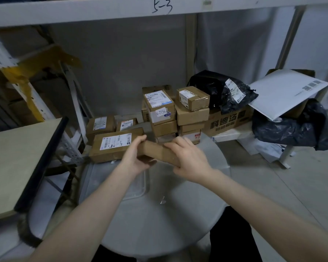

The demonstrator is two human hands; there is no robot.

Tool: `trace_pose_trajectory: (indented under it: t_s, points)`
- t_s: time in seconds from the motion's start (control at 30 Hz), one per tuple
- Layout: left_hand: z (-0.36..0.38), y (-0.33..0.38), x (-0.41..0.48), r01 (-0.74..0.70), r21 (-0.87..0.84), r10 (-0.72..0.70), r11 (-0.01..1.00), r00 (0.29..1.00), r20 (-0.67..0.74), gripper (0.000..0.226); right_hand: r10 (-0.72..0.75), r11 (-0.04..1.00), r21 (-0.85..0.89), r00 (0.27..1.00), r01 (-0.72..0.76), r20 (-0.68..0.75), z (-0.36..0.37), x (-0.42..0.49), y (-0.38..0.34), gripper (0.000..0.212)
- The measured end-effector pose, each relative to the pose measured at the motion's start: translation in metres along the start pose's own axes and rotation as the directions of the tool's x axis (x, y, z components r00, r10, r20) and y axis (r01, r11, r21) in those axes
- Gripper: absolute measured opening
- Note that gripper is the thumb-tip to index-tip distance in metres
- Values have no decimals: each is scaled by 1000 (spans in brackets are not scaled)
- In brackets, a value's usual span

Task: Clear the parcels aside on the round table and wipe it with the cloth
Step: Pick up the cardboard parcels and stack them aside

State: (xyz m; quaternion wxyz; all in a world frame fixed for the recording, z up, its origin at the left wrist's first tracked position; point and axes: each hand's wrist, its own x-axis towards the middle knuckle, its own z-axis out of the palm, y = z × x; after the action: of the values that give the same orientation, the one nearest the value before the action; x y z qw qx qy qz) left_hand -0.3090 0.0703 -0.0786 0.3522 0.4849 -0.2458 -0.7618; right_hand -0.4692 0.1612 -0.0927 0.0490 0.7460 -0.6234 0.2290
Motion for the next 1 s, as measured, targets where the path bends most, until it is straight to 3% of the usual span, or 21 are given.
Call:
trace_pose_trajectory:
  t_s: [0.07,0.2,0.33,0.43,0.57,0.77,0.87,0.93,1.0]
  points:
    - [-10,5,-4,-67,-8,66,998,996,-54,10,-173,977,-144,979,158,-103,9,0,-3,67]
    - [-38,14,-7,-140,-24,135,990,982,-134,29,-346,917,-251,930,309,-122,27,6,-5,57]
    - [-67,26,-9,-236,-40,220,971,945,-240,53,-303,939,-191,951,286,-65,37,11,9,54]
    - [-93,38,-8,-256,-46,232,966,929,-288,46,-240,969,-75,970,236,-47,39,18,20,61]
    - [-111,51,-14,-243,-34,227,970,942,-248,19,-214,975,44,976,216,-34,50,40,18,61]
    - [-135,71,-8,-226,-120,200,967,960,-197,24,-202,943,253,976,217,-84,67,72,4,55]
    - [-145,85,-1,-236,-114,209,965,955,-209,49,-60,863,503,998,47,10,75,88,-6,53]
    - [-149,94,6,-273,-28,260,962,939,-227,63,93,701,697,988,-150,119,82,102,-17,51]
    - [-149,101,12,-341,85,351,936,905,-240,60,194,514,816,962,-264,189,88,117,-28,43]
